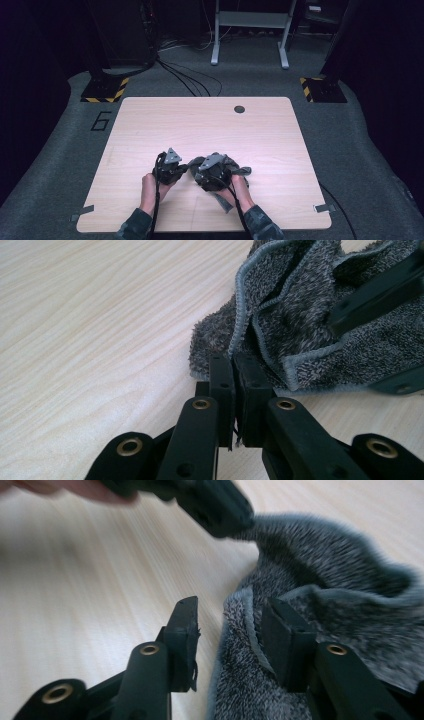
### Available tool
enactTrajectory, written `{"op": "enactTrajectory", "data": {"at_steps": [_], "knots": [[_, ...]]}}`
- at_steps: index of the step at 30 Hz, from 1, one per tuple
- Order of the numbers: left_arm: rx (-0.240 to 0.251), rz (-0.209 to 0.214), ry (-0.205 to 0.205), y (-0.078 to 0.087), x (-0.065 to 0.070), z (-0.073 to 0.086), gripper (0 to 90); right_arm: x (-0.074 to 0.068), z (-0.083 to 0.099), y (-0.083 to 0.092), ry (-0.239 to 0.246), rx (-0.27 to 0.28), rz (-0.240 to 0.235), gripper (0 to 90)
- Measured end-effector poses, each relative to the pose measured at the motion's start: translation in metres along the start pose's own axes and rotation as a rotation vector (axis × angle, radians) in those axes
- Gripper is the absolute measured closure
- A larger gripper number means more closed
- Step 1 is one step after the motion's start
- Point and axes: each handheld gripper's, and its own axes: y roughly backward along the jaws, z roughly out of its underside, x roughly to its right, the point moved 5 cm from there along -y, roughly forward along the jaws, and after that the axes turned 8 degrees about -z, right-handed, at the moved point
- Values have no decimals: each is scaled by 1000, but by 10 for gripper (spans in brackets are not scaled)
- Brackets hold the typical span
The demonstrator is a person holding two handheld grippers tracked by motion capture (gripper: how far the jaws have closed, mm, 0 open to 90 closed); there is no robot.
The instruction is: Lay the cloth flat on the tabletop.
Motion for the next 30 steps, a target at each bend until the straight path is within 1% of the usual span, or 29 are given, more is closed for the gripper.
{"op": "enactTrajectory", "data": {"at_steps": [1, 2, 3, 4, 6, 8, 9, 10, 11, 12, 14, 15, 16, 17, 18, 19, 20, 21, 22, 24, 25, 26, 27, 28, 29, 30], "knots": [[-3, 0, 7, 0, 0, 0, 870, 2, 3, -5, -6, -28, 2, 656], [-5, -1, 11, 0, 0, 1, 871, 4, 4, -8, -12, -21, 9, 687], [-1, 2, 14, 0, -1, 1, 871, 6, 7, -10, -20, -21, 26, 713], [-2, 2, 15, 0, -1, 1, 871, 9, 10, -11, -48, -36, 22, 768], [-1, -2, 16, 0, -2, 1, 871, 13, 14, -9, -59, -30, 32, 829], [-4, 5, 14, 0, -2, 1, 872, 16, 18, -6, -72, -17, 43, 878], [3, -1, 16, -1, -2, 1, 872, 18, 20, -1, -74, -19, 39, 885], [-3, 2, 11, 0, -3, 1, 873, 20, 20, 2, -79, -6, 48, 888], [-2, 4, 15, 0, -3, 1, 873, 23, 21, 5, -64, 2, 56, 889], [-3, 3, 11, 0, -3, 1, 873, 25, 22, 9, -69, 6, 54, 889], [-3, 3, 14, 0, -3, 1, 876, 30, 23, 18, -78, 33, 74, 892], [-1, 2, 16, 1, -3, 1, 876, 32, 24, 22, -86, 38, 78, 893], [7, -7, 17, 1, -3, 1, 876, 34, 25, 27, -98, 45, 90, 893], [5, -1, 16, 2, -4, 1, 876, 37, 26, 32, -101, 58, 102, 893], [5, -2, 22, 2, -4, 1, 876, 40, 28, 37, -117, 62, 112, 894], [10, -1, 23, 3, -5, 1, 877, 44, 30, 45, -143, 82, 135, 893], [6, 7, 28, 4, -6, 2, 876, 47, 32, 50, -150, 85, 142, 894], [5, 11, 33, 5, -7, 2, 876, 51, 35, 57, -167, 97, 159, 895], [2, 6, 34, 5, -8, 2, 876, 56, 37, 65, -173, 108, 173, 895], [10, 9, 40, 6, -9, 0, 876, 65, 42, 80, -209, 131, 207, 895], [1, 15, 34, 8, -10, -1, 876, 70, 45, 87, -230, 142, 214, 895], [5, 12, 29, 8, -11, -2, 876, 74, 48, 92, -243, 149, 221, 895], [9, 15, 35, 8, -11, -3, 875, 78, 50, 97, -259, 156, 233, 895], [3, 22, 30, 8, -11, -4, 874, 82, 53, 100, -274, 161, 240, 895], [-6, 23, 20, 7, -10, -5, 873, 87, 56, 101, -291, 159, 238, 895], [-9, 20, 17, 5, -9, -5, 870, 93, 60, 99, -312, 145, 245, 894]]}}
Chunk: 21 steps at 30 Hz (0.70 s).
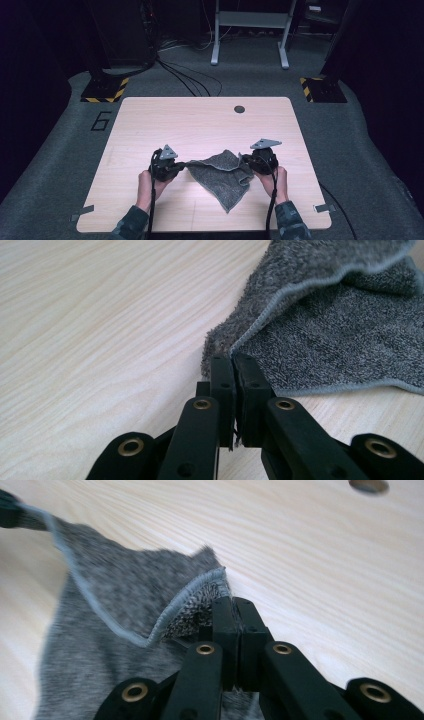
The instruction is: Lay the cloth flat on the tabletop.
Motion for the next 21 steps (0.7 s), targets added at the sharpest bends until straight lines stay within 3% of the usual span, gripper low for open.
{"op": "enactTrajectory", "data": {"at_steps": [5, 10, 13, 16, 21], "knots": [[-18, 28, 0, -9, 4, -1, 786, 15, 14, -15, -76, -54, -6, 886], [-49, 45, -25, -11, 5, 0, 607, 13, 12, -3, -64, -20, -16, 756], [-54, 34, -33, -13, 7, 3, 483, 9, 10, 8, -57, -22, -24, 670], [-60, 22, -35, -14, 9, 6, 417, 5, 8, 17, -33, -11, -35, 573], [-56, 23, -34, -11, 8, 10, 348, -3, 13, 29, -36, 8, -53, 482]]}}
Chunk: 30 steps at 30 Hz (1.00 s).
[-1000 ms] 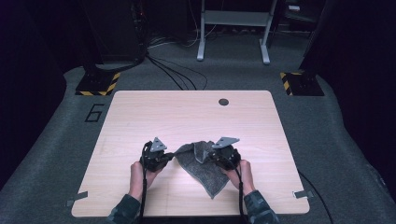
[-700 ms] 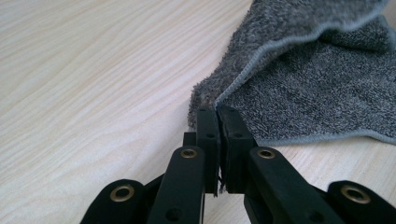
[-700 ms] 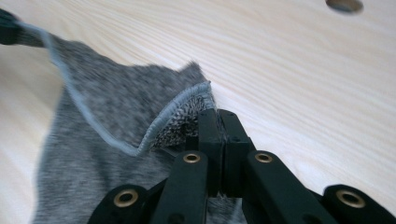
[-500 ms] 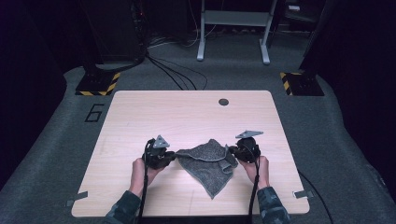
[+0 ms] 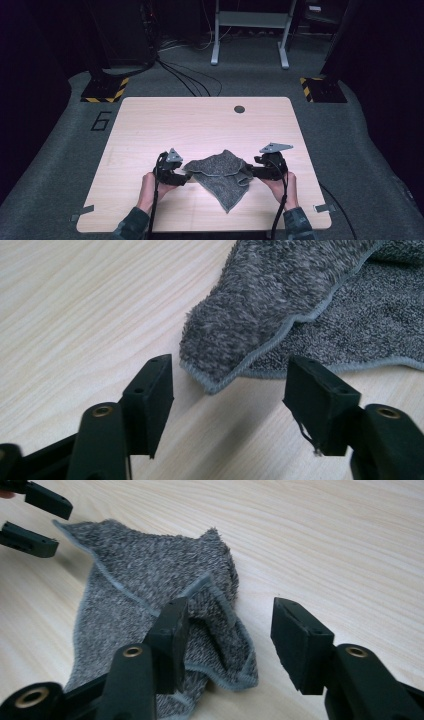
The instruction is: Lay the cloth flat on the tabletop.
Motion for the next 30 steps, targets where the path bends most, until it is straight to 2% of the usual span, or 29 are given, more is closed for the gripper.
{"op": "enactTrajectory", "data": {"at_steps": [3, 4, 7, 10, 14, 15, 17, 18, 20, 22, 24, 27, 30], "knots": [[8, 1, -7, 1, 1, 1, 315, -7, 0, 5, 3, 9, -25, 377], [10, -14, -5, 0, 2, 1, 303, -9, -2, 4, 10, 9, -22, 368], [12, -34, -32, -2, 3, -3, 290, -13, -7, -2, 54, -10, -22, 311], [-2, -42, -39, -9, 4, -5, 299, -13, -14, -11, 53, -25, -42, 279], [-34, -65, -53, -17, 4, -5, 351, -11, -16, -26, 70, -70, -58, 290], [-37, -78, -59, -18, 4, -5, 382, -10, -14, -28, 65, -84, -67, 311], [-42, -63, -56, -19, 2, -4, 413, -9, -11, -31, 62, -105, -67, 389], [-41, -77, -62, -20, 2, -3, 467, -9, -10, -32, 66, -113, -70, 433], [-51, -72, -63, -22, 3, -2, 515, -8, -8, -32, 55, -119, -63, 537], [-55, -92, -77, -24, 2, -1, 594, -4, -6, -31, 67, -124, -63, 662], [-55, -88, -72, -26, 1, 0, 680, -2, -5, -31, 45, -105, -68, 747], [-40, -95, -57, -28, 0, 0, 789, 1, -4, -31, 47, -106, -75, 814], [-30, -96, -48, -26, -2, -1, 841, 1, -5, -29, 48, -86, -62, 832]]}}
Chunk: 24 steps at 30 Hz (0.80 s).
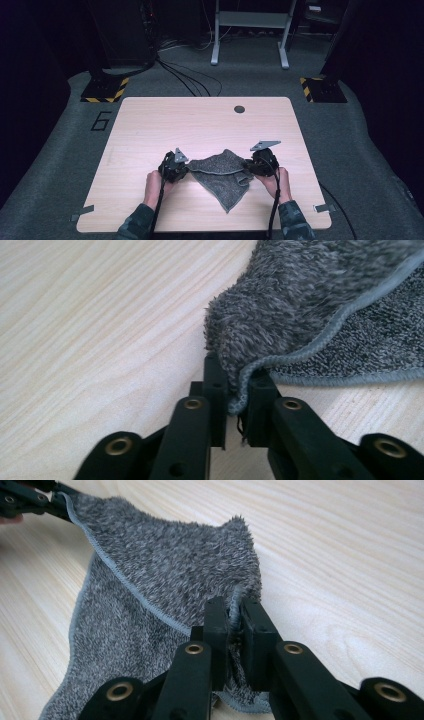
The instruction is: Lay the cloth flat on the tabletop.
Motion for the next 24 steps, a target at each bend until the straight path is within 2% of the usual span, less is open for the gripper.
{"op": "enactTrajectory", "data": {"at_steps": [8, 11, 12, 15, 17, 18, 19, 24], "knots": [[42, 27, 46, 20, -7, -5, 867, 1, -4, 19, -33, 90, 5, 839], [43, 45, 54, 23, -7, -5, 867, 0, -4, 22, -39, 102, 3, 840], [49, 33, 49, 24, -8, -5, 867, 0, -3, 22, -41, 97, 4, 841], [47, 47, 62, 28, -7, -4, 867, -3, -2, 22, -36, 97, 4, 843], [47, 40, 56, 31, -7, -3, 867, -5, -1, 22, -31, 98, 1, 845], [39, 56, 57, 33, -6, -2, 867, -6, -1, 22, -32, 99, -1, 846], [48, 48, 58, 34, -6, -2, 867, -6, 0, 22, -34, 100, 1, 847], [47, 59, 67, 42, -4, -1, 868, -11, 3, 25, -37, 103, -3, 849]]}}
